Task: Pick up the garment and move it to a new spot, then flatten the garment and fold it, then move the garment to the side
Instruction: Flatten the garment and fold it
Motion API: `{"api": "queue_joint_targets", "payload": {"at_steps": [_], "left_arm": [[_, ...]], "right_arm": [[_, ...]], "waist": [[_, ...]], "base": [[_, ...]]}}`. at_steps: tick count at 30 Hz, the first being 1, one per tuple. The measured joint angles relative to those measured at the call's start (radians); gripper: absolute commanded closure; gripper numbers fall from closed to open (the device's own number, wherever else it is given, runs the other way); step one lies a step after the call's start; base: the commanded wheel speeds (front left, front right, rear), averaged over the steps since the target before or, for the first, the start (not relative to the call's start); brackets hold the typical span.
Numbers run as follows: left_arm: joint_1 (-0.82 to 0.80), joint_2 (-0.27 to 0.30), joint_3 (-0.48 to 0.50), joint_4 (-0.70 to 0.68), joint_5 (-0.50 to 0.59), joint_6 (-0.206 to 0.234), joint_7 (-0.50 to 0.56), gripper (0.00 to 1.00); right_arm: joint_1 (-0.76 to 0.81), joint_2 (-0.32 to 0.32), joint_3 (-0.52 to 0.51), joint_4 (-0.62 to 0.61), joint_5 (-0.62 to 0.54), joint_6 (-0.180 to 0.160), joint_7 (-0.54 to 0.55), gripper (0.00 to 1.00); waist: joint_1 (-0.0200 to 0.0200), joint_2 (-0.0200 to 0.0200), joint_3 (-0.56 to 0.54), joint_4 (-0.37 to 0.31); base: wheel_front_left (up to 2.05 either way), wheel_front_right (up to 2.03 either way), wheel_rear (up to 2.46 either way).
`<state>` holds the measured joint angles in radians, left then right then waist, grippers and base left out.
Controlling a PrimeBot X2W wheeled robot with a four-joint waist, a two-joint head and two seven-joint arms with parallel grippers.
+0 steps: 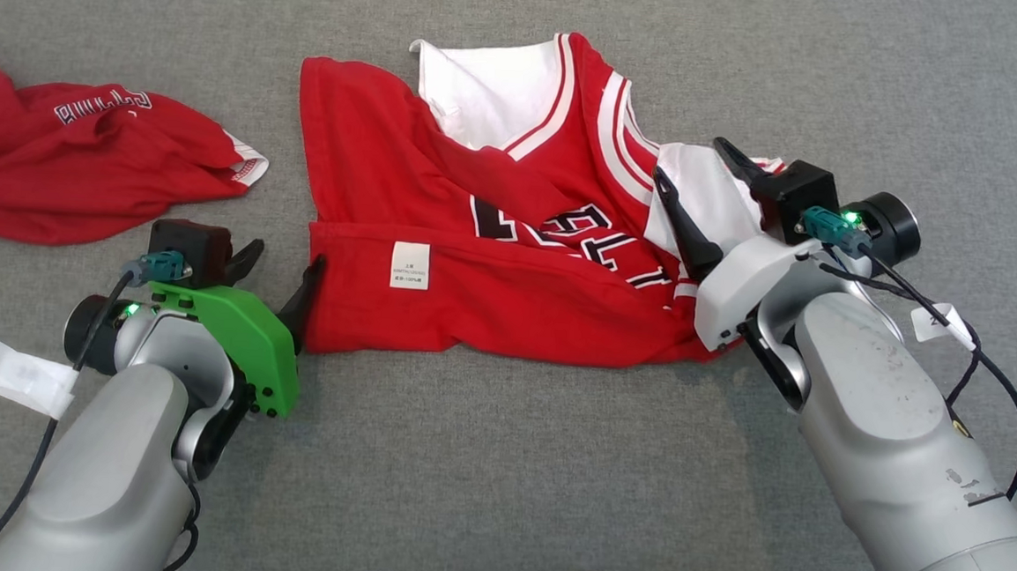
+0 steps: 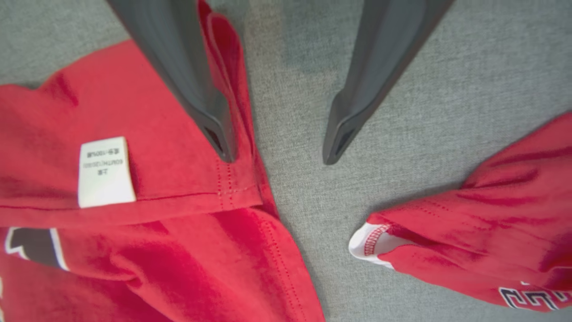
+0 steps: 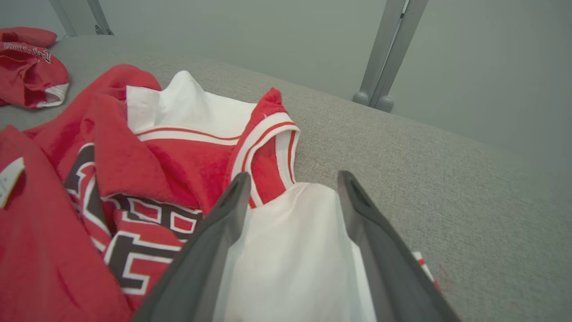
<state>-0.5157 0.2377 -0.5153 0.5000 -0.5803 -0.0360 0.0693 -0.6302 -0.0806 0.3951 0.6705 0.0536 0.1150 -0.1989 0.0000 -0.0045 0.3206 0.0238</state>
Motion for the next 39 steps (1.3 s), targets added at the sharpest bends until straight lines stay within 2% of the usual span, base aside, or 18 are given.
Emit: {"api": "queue_joint_targets", "payload": {"at_steps": [8, 22, 23, 24, 26, 27, 39], "left_arm": [[-0.020, -0.039, -0.007, 0.000, -0.028, -0.042, -0.002, 0.00], [-0.040, -0.044, -0.008, 0.022, -0.042, -0.056, -0.003, 0.00], [-0.040, -0.044, -0.009, 0.025, -0.044, -0.058, -0.003, 0.11], [-0.040, -0.045, -0.010, 0.026, -0.047, -0.059, -0.003, 0.41], [-0.040, -0.050, -0.013, 0.028, -0.050, -0.062, -0.003, 0.84], [-0.041, -0.053, -0.016, 0.028, -0.050, -0.062, -0.003, 1.00], [-0.061, -0.068, -0.044, 0.009, -0.051, -0.070, -0.015, 1.00]], "right_arm": [[-0.005, 0.001, 0.006, 0.039, 0.000, 0.008, -0.011, 0.00], [-0.020, 0.008, 0.020, 0.084, 0.009, 0.008, -0.029, 0.00], [-0.022, 0.008, 0.020, 0.086, 0.009, 0.008, -0.029, 0.00], [-0.025, 0.008, 0.020, 0.088, 0.009, 0.008, -0.030, 0.00], [-0.032, 0.008, 0.021, 0.095, 0.009, 0.008, -0.030, 0.00], [-0.038, 0.008, 0.021, 0.098, 0.010, 0.008, -0.031, 0.00], [-0.049, 0.005, 0.023, 0.134, 0.011, 0.008, -0.039, 0.00]], "waist": [[0.0000, 0.0000, 0.006, 0.003], [0.0000, 0.0000, 0.012, -0.009], [0.0000, 0.0000, 0.012, -0.010], [0.0000, 0.0000, 0.013, -0.010], [0.0000, 0.0000, 0.014, -0.010], [0.0000, 0.0000, 0.014, -0.010], [0.0000, 0.0000, 0.008, 0.006]], "base": [[0.00, 0.00, 0.00], [0.00, 0.00, 0.00], [0.00, 0.00, 0.00], [0.00, 0.00, 0.00], [0.00, 0.00, 0.00], [0.00, 0.00, 0.00], [0.00, 0.00, 0.00]]}}
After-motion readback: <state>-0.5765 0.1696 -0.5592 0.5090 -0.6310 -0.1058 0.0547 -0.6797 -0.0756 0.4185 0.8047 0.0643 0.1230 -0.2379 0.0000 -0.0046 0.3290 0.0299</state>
